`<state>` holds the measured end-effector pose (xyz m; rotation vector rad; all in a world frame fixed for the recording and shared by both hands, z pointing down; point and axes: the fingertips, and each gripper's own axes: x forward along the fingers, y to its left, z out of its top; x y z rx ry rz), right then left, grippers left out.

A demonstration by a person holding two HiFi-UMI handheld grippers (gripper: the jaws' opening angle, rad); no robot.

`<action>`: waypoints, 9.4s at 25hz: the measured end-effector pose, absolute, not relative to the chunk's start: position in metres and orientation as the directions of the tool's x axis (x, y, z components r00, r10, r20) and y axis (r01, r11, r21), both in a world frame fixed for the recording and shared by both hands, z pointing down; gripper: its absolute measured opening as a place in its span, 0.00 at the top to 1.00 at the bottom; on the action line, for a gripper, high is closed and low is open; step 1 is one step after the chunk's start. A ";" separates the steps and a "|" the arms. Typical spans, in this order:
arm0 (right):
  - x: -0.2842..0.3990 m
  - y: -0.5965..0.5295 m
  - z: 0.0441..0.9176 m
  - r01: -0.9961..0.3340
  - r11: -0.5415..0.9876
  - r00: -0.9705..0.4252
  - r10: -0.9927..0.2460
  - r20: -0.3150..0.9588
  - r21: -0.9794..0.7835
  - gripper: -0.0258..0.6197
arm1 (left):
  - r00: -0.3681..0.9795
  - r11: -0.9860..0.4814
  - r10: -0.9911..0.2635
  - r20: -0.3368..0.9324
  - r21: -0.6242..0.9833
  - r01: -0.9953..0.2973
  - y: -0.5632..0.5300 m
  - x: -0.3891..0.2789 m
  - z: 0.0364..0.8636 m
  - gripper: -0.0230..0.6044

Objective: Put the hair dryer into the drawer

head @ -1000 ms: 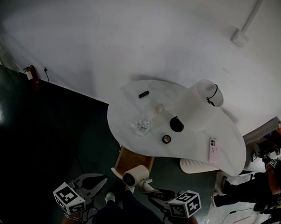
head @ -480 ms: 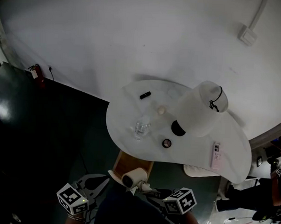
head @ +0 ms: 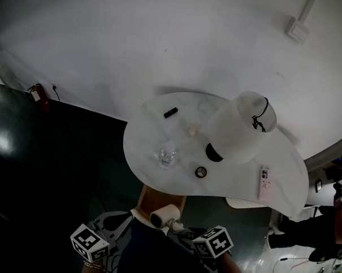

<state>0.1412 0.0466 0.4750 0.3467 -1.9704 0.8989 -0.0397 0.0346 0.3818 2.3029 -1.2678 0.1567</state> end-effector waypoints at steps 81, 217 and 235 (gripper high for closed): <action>0.069 -0.027 0.601 -0.899 0.408 -0.267 -0.218 0.939 -0.161 0.64 | 0.851 -0.696 -0.264 0.454 0.521 -0.494 -0.050 -0.077 0.555 0.95; 0.031 -0.049 0.661 -0.881 0.468 -0.193 -0.215 0.957 -0.072 0.61 | 0.826 -0.618 -0.252 0.504 0.573 -0.538 -0.028 -0.082 0.614 0.95; 0.065 -0.062 0.605 -0.959 0.260 -0.221 -0.429 0.876 -0.115 0.93 | 0.850 -0.649 -0.253 0.463 0.570 -0.504 -0.027 -0.081 0.587 0.95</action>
